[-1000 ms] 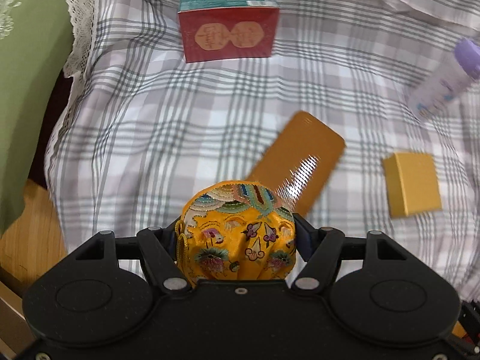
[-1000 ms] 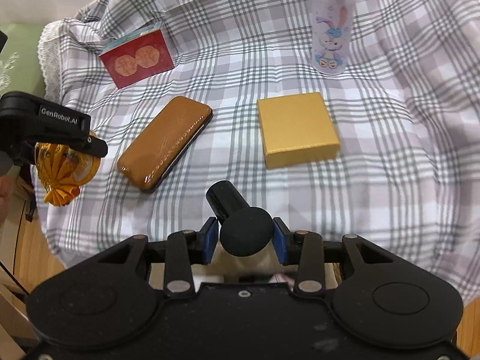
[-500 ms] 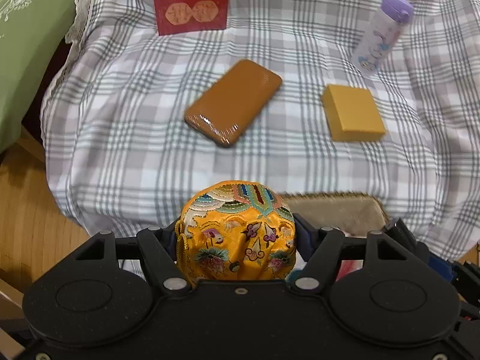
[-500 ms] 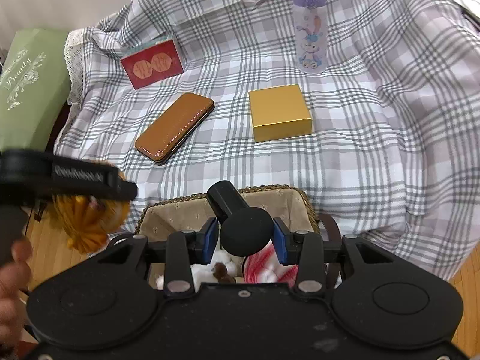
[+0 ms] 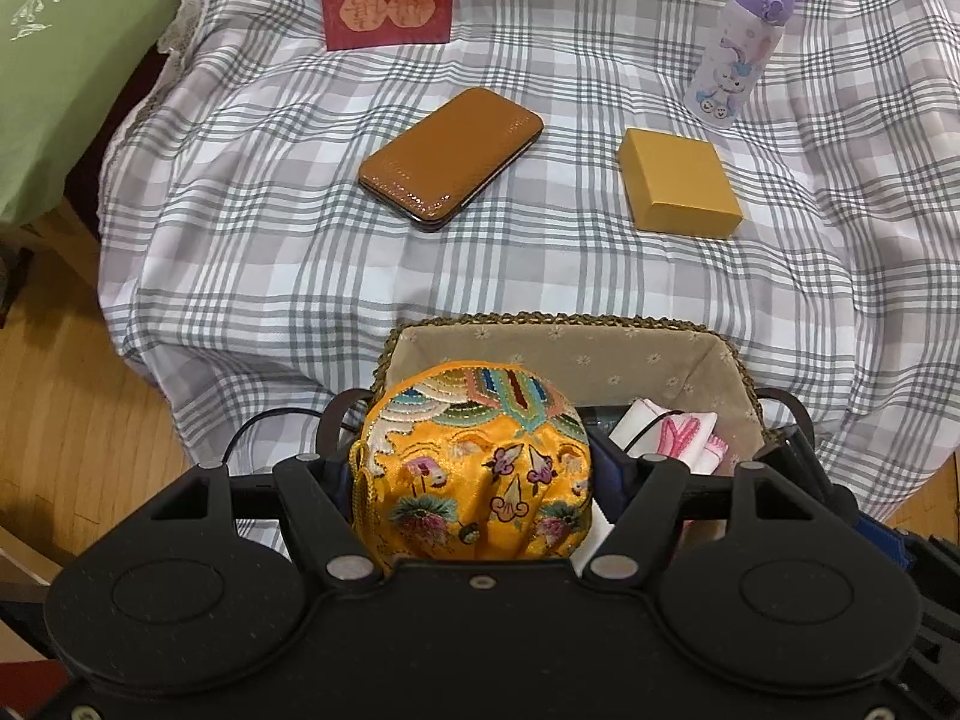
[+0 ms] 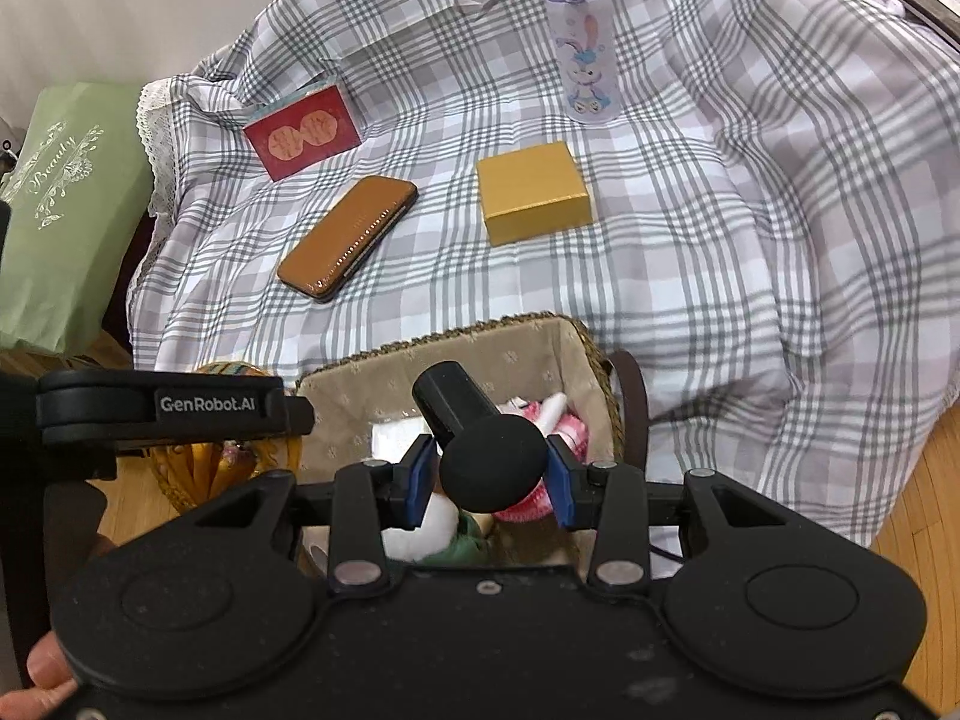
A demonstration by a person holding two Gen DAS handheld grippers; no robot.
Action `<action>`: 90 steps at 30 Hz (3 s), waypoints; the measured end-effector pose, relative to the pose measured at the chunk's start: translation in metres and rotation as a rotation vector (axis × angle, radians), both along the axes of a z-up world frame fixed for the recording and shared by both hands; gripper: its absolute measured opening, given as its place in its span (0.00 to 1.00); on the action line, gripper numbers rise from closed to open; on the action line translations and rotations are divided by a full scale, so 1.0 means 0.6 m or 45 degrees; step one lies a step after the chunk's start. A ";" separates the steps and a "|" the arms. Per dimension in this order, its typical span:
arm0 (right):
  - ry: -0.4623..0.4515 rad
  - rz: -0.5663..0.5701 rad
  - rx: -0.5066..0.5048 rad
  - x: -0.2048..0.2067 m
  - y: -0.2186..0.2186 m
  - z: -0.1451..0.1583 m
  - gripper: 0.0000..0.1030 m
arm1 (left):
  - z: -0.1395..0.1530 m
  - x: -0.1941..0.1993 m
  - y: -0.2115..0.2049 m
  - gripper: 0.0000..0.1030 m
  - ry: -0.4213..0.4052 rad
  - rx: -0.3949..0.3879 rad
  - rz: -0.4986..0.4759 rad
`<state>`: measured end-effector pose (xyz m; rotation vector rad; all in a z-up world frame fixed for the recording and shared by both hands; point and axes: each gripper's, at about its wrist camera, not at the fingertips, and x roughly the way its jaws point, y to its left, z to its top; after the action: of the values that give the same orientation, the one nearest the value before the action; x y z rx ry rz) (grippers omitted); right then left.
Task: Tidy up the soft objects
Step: 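Carry the pouch and black object over the basket with both tools, then open both tools to drop the pouch and black object into the basket, then withdraw both open tools from the basket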
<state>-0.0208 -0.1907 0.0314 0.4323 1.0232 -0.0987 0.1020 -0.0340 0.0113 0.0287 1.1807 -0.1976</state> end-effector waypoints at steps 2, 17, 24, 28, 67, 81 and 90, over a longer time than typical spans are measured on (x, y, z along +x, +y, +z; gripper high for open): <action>0.002 -0.008 -0.002 -0.008 0.000 -0.002 0.37 | -0.002 -0.008 0.001 0.64 -0.006 0.006 0.009; 0.017 0.020 -0.050 -0.025 0.006 -0.001 0.37 | -0.029 -0.038 -0.002 0.64 0.039 -0.004 0.005; 0.016 0.014 -0.046 -0.027 -0.002 -0.002 0.38 | -0.038 -0.041 -0.003 0.64 0.043 0.007 0.007; -0.002 0.012 -0.040 -0.029 -0.004 0.000 0.46 | -0.036 -0.044 -0.002 0.70 0.024 -0.006 0.009; 0.041 0.060 -0.140 -0.064 -0.009 -0.019 0.69 | -0.010 -0.115 0.013 0.88 -0.088 0.105 -0.018; 0.050 0.070 -0.163 -0.081 0.006 -0.025 0.71 | -0.024 -0.134 0.027 0.88 -0.068 0.127 -0.020; 0.058 0.070 -0.153 -0.082 0.006 -0.027 0.71 | -0.028 -0.137 0.032 0.93 -0.069 0.142 -0.027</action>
<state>-0.0699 -0.1871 0.0153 0.2932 1.0670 -0.1207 0.0196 -0.0146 -0.0056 0.1434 1.1368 -0.1486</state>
